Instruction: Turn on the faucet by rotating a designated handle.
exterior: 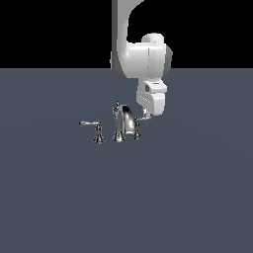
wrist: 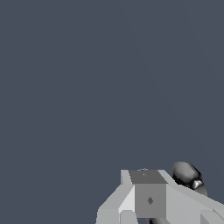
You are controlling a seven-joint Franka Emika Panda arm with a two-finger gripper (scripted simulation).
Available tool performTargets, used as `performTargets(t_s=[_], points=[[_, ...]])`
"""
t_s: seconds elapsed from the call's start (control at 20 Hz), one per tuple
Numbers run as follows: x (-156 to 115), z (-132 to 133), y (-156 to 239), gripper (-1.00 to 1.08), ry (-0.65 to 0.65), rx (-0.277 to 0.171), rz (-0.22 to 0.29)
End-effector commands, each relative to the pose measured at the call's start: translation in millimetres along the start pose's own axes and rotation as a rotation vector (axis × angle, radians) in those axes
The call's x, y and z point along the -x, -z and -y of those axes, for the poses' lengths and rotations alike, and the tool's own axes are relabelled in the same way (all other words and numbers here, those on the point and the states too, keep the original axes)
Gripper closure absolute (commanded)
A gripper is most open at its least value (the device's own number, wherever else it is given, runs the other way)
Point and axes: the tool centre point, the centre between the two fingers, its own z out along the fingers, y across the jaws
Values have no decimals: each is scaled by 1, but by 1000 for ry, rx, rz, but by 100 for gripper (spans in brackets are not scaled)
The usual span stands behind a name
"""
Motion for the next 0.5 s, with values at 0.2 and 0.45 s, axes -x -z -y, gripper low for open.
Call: performTargets(t_s=[0.2,0.45], points=[[-10,-21,0,108,-2,1,0],[1,-20,0,108,8,-7,2]])
